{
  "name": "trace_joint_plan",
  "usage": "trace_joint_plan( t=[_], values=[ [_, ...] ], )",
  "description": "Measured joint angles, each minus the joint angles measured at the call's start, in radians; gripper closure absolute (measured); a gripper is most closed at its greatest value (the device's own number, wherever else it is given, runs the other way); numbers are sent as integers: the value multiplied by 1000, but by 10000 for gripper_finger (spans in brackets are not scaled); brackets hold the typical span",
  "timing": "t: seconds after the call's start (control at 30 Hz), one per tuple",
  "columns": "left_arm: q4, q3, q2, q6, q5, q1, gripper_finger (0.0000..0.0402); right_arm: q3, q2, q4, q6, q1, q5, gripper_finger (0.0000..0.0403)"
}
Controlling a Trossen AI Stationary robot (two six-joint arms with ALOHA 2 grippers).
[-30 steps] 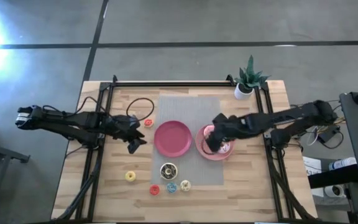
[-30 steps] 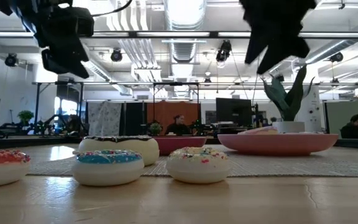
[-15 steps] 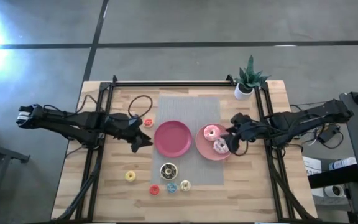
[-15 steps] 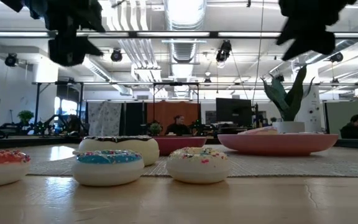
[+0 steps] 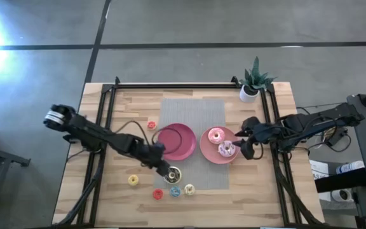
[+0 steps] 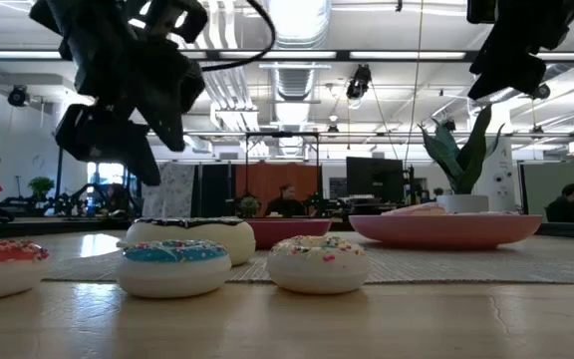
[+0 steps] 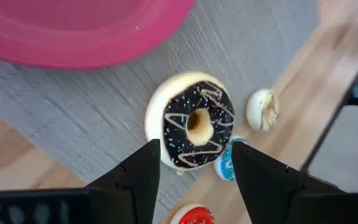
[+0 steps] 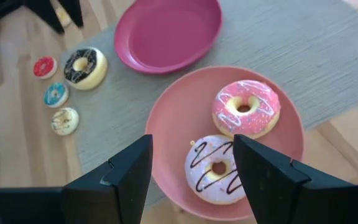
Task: Pick & Place donuts
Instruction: Put the large black doughnut on the light pink plate
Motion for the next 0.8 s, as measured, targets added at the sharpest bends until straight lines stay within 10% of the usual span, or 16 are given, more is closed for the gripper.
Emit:
trace_joint_plan(
  t=[0.8],
  values=[
    [-60, 107, 246, 26, -57, -58, 246, 0, -29, 5, 72, 0, 50, 188]
  ],
)
